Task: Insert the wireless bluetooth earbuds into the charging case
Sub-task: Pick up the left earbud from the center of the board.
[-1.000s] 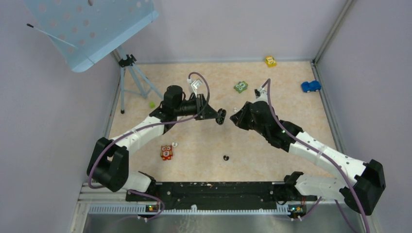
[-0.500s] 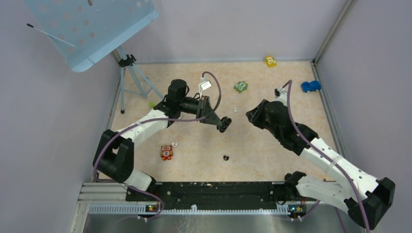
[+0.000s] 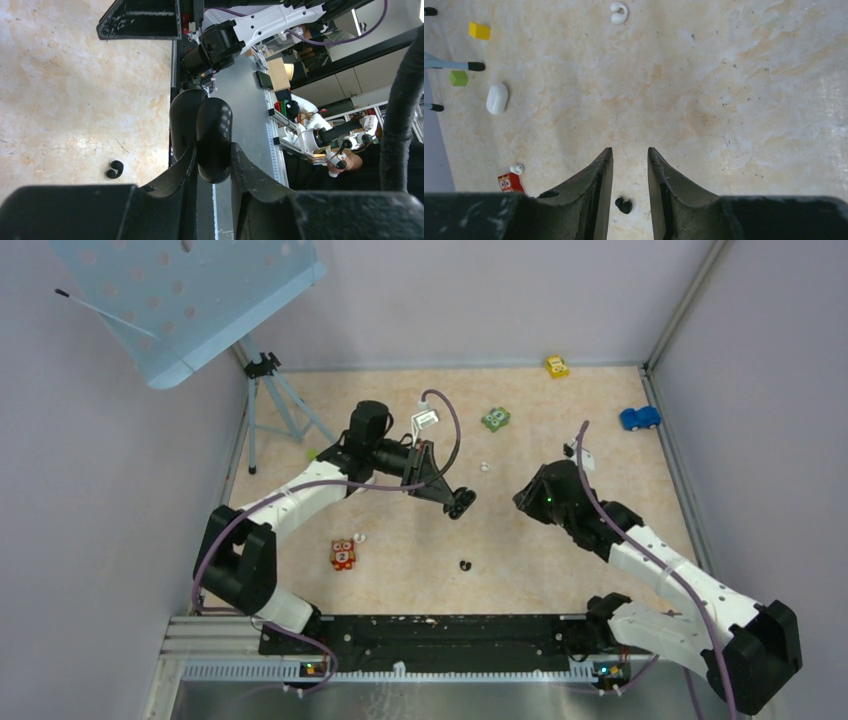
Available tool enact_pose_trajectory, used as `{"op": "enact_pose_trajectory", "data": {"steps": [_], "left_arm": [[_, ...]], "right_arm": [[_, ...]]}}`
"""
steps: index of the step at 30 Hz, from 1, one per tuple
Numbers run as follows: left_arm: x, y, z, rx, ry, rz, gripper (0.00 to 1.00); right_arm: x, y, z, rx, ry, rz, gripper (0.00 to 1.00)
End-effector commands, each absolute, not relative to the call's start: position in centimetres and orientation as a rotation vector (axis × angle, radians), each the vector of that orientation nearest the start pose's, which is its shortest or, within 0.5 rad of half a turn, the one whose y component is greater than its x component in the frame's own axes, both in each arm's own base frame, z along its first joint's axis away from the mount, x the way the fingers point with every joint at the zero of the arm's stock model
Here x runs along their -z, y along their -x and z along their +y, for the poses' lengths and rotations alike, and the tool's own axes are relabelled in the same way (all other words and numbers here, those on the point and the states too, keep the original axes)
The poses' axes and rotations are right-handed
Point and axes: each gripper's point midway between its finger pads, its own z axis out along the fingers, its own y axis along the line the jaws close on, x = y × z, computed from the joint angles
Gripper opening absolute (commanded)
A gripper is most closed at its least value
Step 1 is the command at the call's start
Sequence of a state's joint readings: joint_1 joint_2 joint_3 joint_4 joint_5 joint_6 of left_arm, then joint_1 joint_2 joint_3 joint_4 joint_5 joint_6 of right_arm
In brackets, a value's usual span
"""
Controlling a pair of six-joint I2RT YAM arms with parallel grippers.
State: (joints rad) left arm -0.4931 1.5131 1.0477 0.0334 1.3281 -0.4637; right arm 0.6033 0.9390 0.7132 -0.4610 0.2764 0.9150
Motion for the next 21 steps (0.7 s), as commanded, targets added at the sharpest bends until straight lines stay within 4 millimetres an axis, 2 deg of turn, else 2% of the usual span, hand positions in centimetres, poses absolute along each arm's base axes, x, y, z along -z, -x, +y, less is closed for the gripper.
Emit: {"op": "enact_pose_trajectory", "data": {"steps": [1,5,9,12,17,21], "left_arm": [[-25.3,-20.9,-31.0,1.848,-1.032,1.876,0.00],[-23.5,-23.3,-30.6,1.730,-0.881,2.026,0.00],[-21.5,-26.7,-28.6,1.625,-0.606,2.152,0.00],[-20.7,-28.3,-26.8,1.568,-0.423,2.196,0.00],[-20.1,-29.7,-24.3,1.446,-0.276,2.225,0.00],[-20.3,-30.0,-23.7,1.411,-0.248,2.224,0.00]], "right_arm": [[-14.8,-26.1,17.5,-0.609,-0.483,2.237,0.32],[-13.4,-26.2,18.4,-0.600,-0.433,2.305,0.34],[-12.2,-25.8,19.3,-0.622,-0.386,2.361,0.37],[-11.6,-25.1,20.4,-0.635,-0.320,2.396,0.38],[-9.3,-22.0,23.2,-0.625,-0.147,2.520,0.41],[-7.2,-19.1,25.0,-0.649,-0.068,2.601,0.41]]}}
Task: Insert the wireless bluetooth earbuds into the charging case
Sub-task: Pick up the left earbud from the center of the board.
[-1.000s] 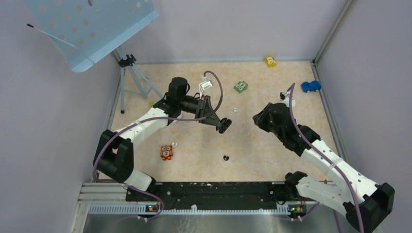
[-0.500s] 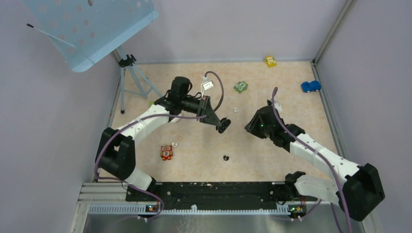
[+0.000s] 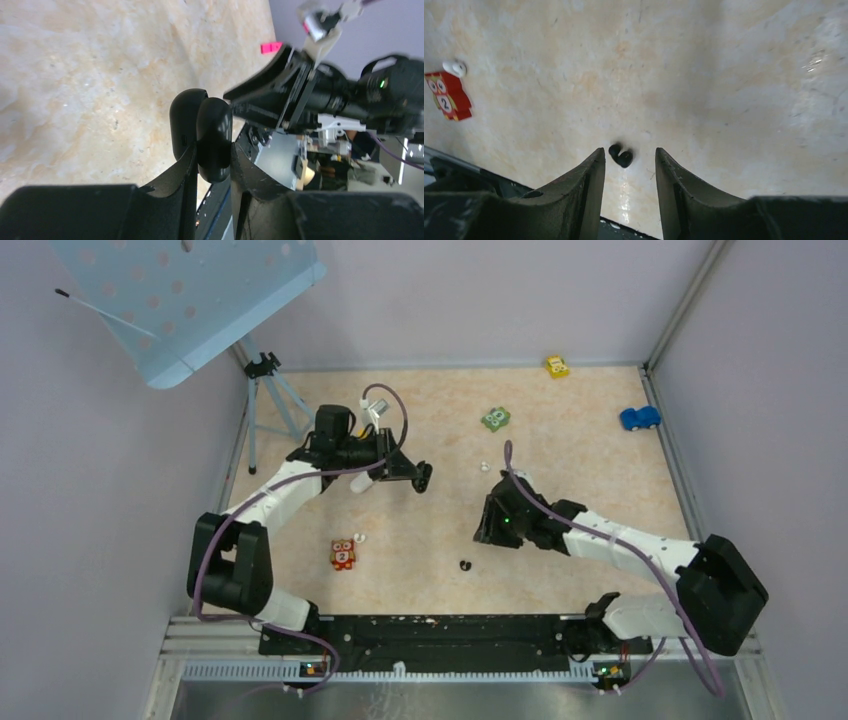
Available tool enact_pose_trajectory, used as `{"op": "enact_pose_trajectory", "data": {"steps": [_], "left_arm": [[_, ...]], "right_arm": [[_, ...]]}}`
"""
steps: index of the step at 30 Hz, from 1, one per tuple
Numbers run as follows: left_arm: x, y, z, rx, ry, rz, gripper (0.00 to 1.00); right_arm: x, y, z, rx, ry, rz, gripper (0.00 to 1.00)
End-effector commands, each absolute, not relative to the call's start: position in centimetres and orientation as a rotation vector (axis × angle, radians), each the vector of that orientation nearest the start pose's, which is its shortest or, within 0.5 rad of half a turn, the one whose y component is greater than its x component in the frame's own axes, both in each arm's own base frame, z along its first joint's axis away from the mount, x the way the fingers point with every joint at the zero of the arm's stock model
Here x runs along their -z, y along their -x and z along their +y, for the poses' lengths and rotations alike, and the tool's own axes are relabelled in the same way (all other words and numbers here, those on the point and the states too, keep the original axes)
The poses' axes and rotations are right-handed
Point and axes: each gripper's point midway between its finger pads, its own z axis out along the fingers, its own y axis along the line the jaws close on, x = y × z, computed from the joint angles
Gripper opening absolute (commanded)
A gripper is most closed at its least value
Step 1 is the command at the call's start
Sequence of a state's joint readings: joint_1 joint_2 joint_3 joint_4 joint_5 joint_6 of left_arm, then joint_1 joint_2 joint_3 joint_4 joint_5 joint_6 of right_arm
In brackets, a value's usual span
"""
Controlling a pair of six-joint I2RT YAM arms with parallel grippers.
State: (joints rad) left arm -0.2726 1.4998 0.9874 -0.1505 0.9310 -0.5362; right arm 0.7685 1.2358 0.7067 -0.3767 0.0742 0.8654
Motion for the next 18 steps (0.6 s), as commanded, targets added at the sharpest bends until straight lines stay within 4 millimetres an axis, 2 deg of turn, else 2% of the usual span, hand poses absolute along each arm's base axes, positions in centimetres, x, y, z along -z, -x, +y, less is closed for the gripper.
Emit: {"op": "enact_pose_trajectory", "data": {"steps": [1,4,9,18], "left_arm": [[-20.4,-30.0,-23.7,1.414,-0.250,2.225,0.00],[-20.6,-30.3,-23.7,1.405,-0.262,2.228,0.00],[-20.9,-30.6,-23.9,1.417,-0.290,2.220,0.00],[-21.1,-30.9,-24.1,1.432,-0.312,2.223,0.00]], "right_arm": [[-7.0,-18.4,25.4,-0.658,-0.045,2.610,0.41],[-6.7,-17.3,26.1,-0.630,0.007,2.626,0.41],[-5.9,-16.5,27.0,-0.552,0.114,2.644,0.41],[-3.5,-16.6,28.2,-0.498,0.222,2.695,0.38]]}}
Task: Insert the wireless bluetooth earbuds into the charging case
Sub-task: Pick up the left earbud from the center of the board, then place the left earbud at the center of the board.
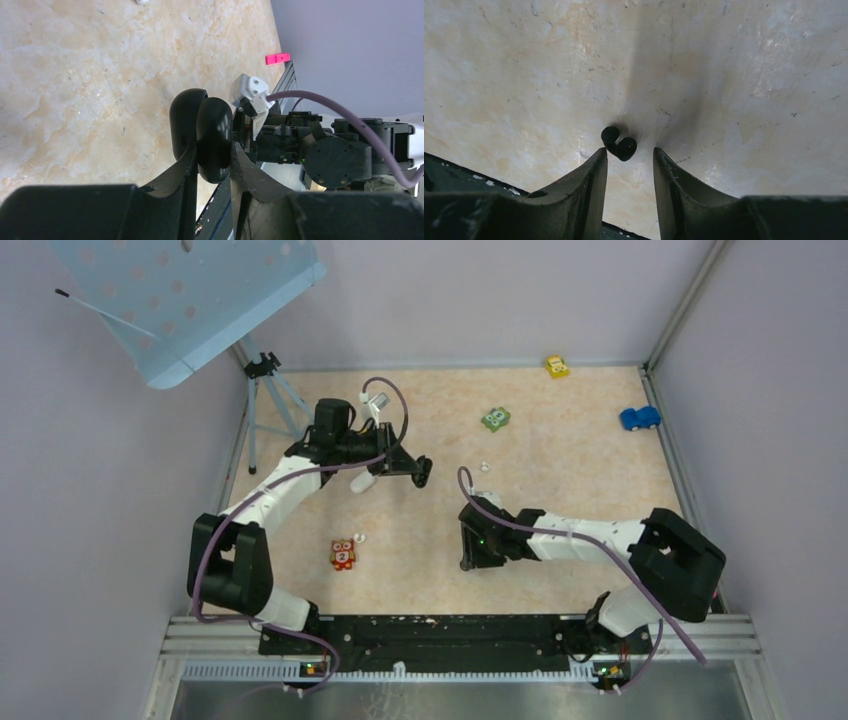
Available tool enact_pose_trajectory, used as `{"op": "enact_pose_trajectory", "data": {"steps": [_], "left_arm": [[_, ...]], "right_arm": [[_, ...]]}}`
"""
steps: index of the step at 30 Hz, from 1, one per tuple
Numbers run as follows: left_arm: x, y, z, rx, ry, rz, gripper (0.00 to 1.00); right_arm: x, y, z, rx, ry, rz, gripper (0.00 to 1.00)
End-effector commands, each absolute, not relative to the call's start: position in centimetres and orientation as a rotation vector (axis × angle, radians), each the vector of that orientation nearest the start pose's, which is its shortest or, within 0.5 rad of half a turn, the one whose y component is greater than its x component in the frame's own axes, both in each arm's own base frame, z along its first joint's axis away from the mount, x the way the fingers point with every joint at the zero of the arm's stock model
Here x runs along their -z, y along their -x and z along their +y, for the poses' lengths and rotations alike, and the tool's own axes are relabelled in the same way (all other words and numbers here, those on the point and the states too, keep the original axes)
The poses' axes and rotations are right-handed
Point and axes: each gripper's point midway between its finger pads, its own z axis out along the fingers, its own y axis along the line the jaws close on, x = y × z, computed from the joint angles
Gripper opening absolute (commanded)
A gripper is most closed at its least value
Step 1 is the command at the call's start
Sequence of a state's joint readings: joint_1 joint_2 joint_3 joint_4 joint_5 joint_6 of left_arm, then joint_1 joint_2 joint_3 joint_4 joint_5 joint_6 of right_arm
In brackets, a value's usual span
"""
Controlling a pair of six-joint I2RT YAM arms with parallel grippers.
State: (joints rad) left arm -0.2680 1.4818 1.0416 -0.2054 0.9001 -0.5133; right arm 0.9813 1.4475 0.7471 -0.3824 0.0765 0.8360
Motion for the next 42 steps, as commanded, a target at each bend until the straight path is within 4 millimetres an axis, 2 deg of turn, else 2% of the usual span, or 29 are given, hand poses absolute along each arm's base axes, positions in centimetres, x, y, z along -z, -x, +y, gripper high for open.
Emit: {"op": "enact_pose_trajectory", "data": {"steps": [1,6,9,14,19,23,26,28,31,33,35,42], "left_arm": [[-21.1,-30.9,-24.1,1.437,-0.313,2.224,0.00],[-21.0,-30.8,-24.1,1.431,-0.313,2.228,0.00],[-20.8,-30.7,-24.0,1.431,-0.310,2.232,0.00],[-20.7,-30.8,-24.1,1.430,-0.311,2.233,0.00],[-20.7,-30.8,-24.3,1.452,-0.322,2.225,0.00],[-20.8,-31.0,-24.3,1.451,-0.323,2.219,0.00],[-20.8,-31.0,-24.3,1.450,-0.319,2.219,0.00],[-20.6,-30.9,-24.4,1.455,-0.318,2.224,0.00],[-20.7,-30.9,-24.4,1.459,-0.319,2.223,0.00],[-20.8,-30.8,-24.4,1.458,-0.322,2.219,0.00],[-20.7,-30.7,-24.4,1.461,-0.318,2.218,0.00],[-20.5,-30.3,-24.4,1.456,-0.332,2.227,0.00]], "right_arm": [[-3.3,-16.6,28.2,-0.489,0.226,2.699,0.36],[-3.2,-17.0,28.3,-0.472,0.224,2.696,0.23],[-3.5,-17.0,28.3,-0.473,0.209,2.692,0.11],[-4.9,-17.5,27.5,-0.455,0.154,2.656,0.06],[-6.1,-18.7,24.4,-0.376,0.017,2.574,0.06],[-6.5,-20.1,20.5,-0.359,-0.196,2.516,0.06],[-7.0,-21.2,16.9,-0.340,-0.399,2.410,0.06],[-6.9,-21.5,15.5,-0.317,-0.445,2.346,0.06],[-6.4,-21.3,14.9,-0.311,-0.481,2.338,0.11],[-5.6,-21.0,15.0,-0.308,-0.484,2.369,0.19],[-4.9,-20.6,15.2,-0.301,-0.481,2.402,0.23],[-4.2,-19.9,14.7,-0.277,-0.473,2.434,0.27]]}}
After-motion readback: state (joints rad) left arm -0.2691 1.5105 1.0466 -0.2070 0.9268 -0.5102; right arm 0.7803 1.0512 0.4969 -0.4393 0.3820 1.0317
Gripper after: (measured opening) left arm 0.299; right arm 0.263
